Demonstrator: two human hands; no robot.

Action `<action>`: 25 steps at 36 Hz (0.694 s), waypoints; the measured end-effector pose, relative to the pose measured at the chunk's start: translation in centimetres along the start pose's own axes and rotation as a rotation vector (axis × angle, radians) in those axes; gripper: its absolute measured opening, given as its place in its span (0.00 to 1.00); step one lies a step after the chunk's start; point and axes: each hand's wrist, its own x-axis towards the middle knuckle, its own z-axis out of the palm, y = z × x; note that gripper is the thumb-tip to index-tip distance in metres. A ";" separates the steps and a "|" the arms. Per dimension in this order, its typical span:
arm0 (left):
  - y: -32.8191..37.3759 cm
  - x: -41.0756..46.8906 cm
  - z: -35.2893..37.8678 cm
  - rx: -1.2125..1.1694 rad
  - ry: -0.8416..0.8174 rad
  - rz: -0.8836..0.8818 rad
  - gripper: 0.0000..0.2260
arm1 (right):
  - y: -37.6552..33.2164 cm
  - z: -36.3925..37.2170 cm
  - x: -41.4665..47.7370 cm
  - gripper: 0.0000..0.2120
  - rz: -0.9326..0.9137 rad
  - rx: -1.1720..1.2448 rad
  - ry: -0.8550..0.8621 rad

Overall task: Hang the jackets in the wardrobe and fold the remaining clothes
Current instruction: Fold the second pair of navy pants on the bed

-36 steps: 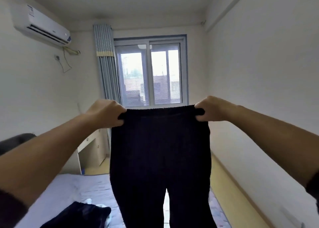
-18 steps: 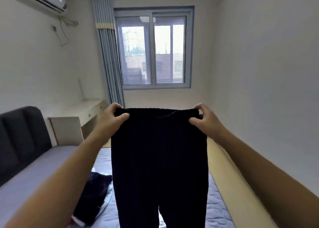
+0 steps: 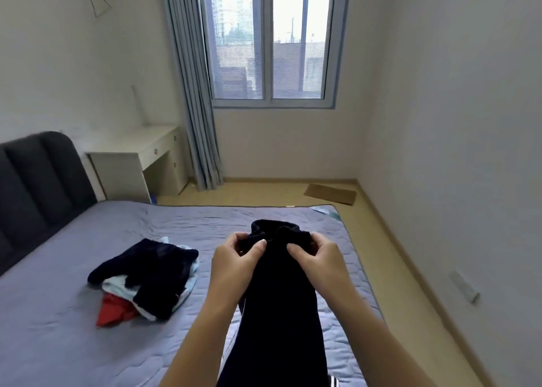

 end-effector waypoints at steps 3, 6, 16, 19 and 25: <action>-0.1 -0.8 0.0 -0.006 -0.012 0.023 0.04 | 0.4 0.0 -0.2 0.03 0.000 0.020 -0.024; -0.1 -1.1 -1.3 0.007 -0.021 0.042 0.08 | 0.9 -1.3 0.0 0.03 -0.019 0.060 -0.051; -0.2 1.0 -8.1 0.867 -0.204 0.362 0.14 | 2.1 -6.4 0.2 0.03 -0.059 0.407 -0.334; 0.0 0.9 -7.3 0.902 -0.127 0.479 0.13 | 1.5 -5.8 -0.1 0.02 -0.047 0.415 -0.528; 1.1 0.5 -6.0 0.749 -0.078 0.677 0.12 | 0.3 -5.2 0.3 0.05 0.004 0.579 -0.602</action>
